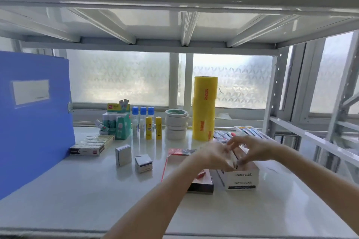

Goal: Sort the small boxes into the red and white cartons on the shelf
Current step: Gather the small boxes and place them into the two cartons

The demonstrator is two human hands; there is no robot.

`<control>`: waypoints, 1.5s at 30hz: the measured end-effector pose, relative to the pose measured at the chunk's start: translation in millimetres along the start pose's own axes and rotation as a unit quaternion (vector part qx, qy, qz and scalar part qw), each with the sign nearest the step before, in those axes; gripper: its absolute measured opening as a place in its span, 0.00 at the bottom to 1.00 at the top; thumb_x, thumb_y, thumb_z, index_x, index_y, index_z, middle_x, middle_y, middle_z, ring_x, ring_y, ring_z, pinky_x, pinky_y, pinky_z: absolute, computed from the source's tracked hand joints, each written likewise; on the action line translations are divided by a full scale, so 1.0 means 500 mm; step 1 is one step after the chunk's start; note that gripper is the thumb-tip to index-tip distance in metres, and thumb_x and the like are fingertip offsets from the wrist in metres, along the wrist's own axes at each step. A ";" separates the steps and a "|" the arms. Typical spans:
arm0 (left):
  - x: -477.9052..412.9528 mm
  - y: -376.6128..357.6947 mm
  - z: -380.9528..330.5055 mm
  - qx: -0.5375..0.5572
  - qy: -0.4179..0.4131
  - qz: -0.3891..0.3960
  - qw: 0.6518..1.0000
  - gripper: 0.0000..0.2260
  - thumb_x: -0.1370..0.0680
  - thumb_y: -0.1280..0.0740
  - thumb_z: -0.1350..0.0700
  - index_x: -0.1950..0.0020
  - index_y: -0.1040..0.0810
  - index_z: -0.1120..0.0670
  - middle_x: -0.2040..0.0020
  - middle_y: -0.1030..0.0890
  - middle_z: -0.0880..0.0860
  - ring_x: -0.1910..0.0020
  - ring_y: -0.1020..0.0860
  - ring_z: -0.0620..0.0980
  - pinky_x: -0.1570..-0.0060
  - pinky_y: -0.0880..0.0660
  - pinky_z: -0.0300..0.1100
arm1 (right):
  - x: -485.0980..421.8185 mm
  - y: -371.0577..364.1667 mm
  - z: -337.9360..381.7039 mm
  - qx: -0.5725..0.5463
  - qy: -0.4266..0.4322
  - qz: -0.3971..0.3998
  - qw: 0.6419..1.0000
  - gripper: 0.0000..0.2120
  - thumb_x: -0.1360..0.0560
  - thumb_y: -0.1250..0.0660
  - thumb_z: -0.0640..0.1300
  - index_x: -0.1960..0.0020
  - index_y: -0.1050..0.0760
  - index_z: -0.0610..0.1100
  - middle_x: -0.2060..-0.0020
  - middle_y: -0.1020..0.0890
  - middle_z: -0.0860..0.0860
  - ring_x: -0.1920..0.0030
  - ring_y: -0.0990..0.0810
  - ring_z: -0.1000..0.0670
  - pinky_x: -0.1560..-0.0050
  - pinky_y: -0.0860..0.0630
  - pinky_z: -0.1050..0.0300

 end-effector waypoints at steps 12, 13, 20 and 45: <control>0.240 0.290 0.385 -0.125 0.290 -0.086 0.945 0.32 0.29 0.30 0.53 0.27 0.36 0.57 0.31 0.30 0.58 0.34 0.29 0.56 0.36 0.29 0.48 | -0.089 -0.152 0.399 -0.005 0.186 0.041 0.982 0.30 0.27 0.30 0.42 0.28 0.37 0.47 0.31 0.29 0.48 0.33 0.28 0.48 0.34 0.29 0.55; 0.250 0.280 0.403 -0.105 0.288 -0.075 0.949 0.33 0.29 0.30 0.53 0.26 0.37 0.56 0.31 0.28 0.57 0.35 0.28 0.55 0.37 0.28 0.47 | -0.110 -0.181 0.416 0.018 0.178 0.055 0.982 0.33 0.27 0.30 0.41 0.26 0.41 0.48 0.28 0.32 0.47 0.31 0.31 0.46 0.32 0.32 0.52; 0.256 0.235 0.437 -0.069 0.186 -0.174 0.964 0.20 0.29 0.32 0.61 0.37 0.26 0.55 0.45 0.21 0.58 0.50 0.23 0.54 0.50 0.26 0.45 | -0.170 -0.218 0.452 0.047 0.191 0.023 0.980 0.31 0.31 0.26 0.42 0.30 0.33 0.47 0.35 0.27 0.46 0.37 0.27 0.44 0.35 0.28 0.49; 0.052 0.079 0.027 0.044 -0.063 -0.063 0.995 0.15 0.22 0.35 0.51 0.43 0.18 0.60 0.43 0.16 0.57 0.48 0.18 0.49 0.45 0.23 0.40 | 0.088 0.037 0.054 0.014 0.089 -0.104 0.990 0.09 0.29 0.29 0.55 0.57 0.20 0.49 0.44 0.20 0.51 0.40 0.25 0.51 0.37 0.32 0.54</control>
Point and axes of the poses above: each hand's wrist, its own x-axis away from the middle knuckle, its own y-axis out of the back of the hand, z = x × y, the point moved 4 cm from there along -x, towards the middle knuckle
